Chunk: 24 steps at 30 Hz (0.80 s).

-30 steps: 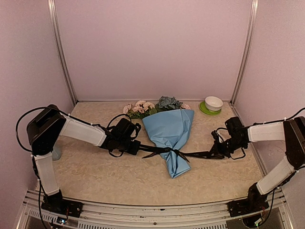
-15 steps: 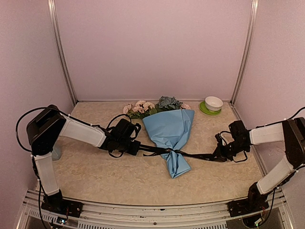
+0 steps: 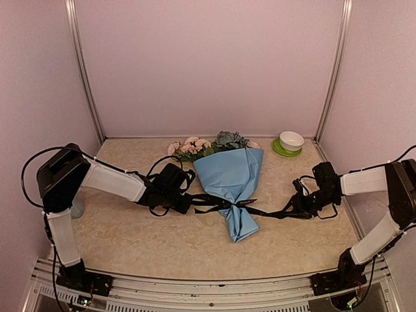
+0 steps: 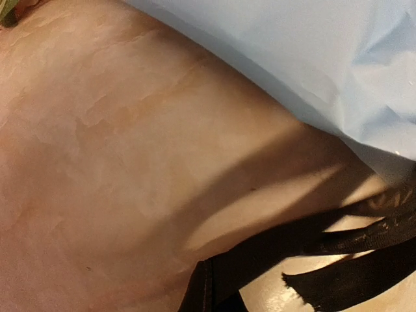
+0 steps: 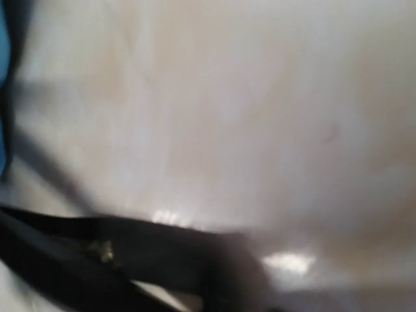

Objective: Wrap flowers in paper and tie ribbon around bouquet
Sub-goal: Tie the half-tied ribbon around the folded bouquet.

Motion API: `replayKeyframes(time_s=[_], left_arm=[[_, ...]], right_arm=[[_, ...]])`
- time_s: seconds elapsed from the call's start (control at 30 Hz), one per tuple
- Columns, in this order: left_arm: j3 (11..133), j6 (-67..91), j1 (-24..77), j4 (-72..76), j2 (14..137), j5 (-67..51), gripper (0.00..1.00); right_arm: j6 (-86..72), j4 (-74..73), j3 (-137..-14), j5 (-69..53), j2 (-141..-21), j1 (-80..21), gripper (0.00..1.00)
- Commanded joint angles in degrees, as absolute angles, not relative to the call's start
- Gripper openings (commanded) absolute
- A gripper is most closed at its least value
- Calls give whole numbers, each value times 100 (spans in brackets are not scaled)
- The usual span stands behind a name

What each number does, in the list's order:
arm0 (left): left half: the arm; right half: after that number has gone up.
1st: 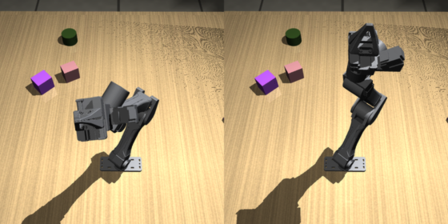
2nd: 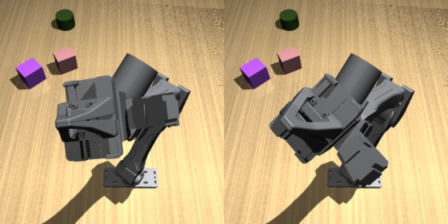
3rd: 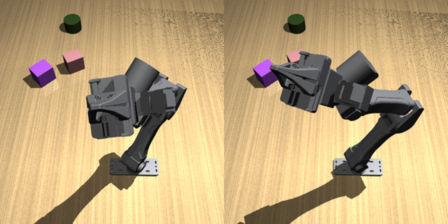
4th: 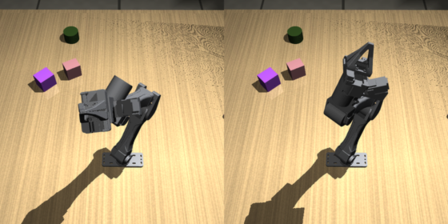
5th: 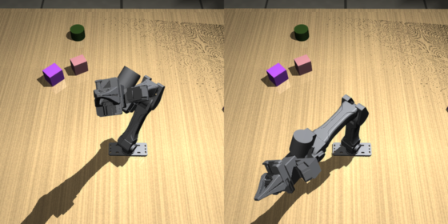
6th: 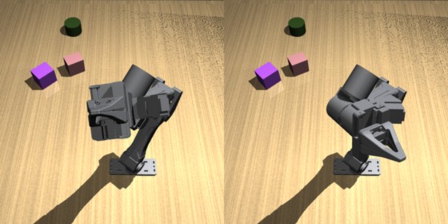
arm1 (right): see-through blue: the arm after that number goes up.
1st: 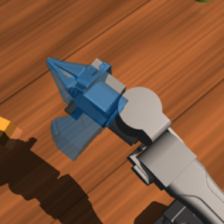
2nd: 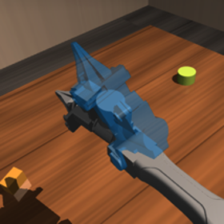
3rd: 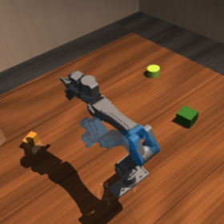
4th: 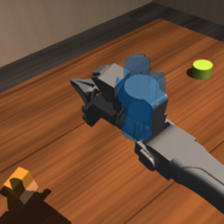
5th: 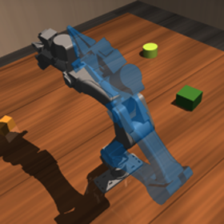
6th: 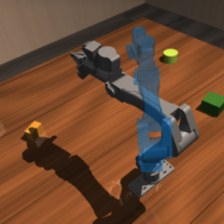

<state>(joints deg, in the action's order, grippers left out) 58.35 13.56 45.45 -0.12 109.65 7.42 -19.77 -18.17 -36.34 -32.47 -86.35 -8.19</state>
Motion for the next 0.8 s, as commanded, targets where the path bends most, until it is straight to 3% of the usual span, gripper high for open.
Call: replayKeyframes(time_s=[0.0, 0.1, 0.17, 0.27, 0.43, 0.77], left_arm=[[5816, 992, 4922, -580, 10936, 694, 0], [5894, 1042, 4874, -755, 10957, 687, 0], [5914, 975, 4870, -809, 10947, 725, 0], [5961, 927, 4856, -862, 10947, 736, 0], [6163, 898, 4880, -1036, 11123, 785, 0], [6239, 877, 5010, -1124, 11294, 901, 0]], right_arm=[[-1844, -2278, -3981, -2477, -8441, -745, 51], [-1827, -2668, -4390, -1786, -7979, -775, 71], [-1849, -2749, -4584, -1510, -7666, -873, 78], [-1911, -2544, -4816, -1670, -7563, -1410, 74], [-2966, -1240, -4812, -4041, -8486, -2089, 76], [-3961, -93, -4565, -4594, -9037, -2359, 72]])
